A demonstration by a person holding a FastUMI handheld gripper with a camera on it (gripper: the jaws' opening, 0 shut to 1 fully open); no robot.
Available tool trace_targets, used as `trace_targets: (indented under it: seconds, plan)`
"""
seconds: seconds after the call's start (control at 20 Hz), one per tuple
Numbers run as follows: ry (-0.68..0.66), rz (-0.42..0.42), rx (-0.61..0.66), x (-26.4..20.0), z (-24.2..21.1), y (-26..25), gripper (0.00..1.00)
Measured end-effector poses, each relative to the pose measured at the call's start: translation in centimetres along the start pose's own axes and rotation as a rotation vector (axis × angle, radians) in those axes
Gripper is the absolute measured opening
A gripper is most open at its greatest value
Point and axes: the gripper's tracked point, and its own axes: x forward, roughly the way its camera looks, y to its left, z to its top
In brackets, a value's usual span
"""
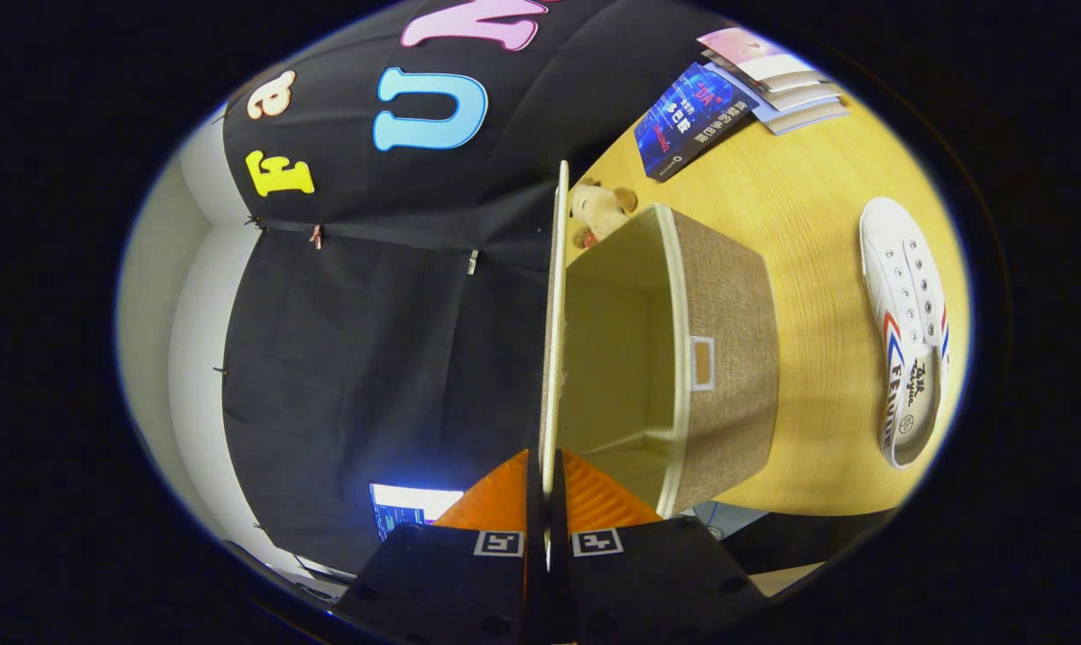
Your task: Open the storage box then place both shoes into the box .Put the left shoe in first, then the right shoe, with the right side of both shoes facing outward in a uniform manner.
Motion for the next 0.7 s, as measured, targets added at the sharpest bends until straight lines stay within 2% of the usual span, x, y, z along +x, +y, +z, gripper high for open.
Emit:
trace_targets:
  seconds: [0.2,0.7]
  plan:
    - [0.0,-0.046,-0.072,1.1,0.5,3.3,0.05]
    - [0.042,-0.037,-0.176,9.4,-1.1,12.1,0.05]
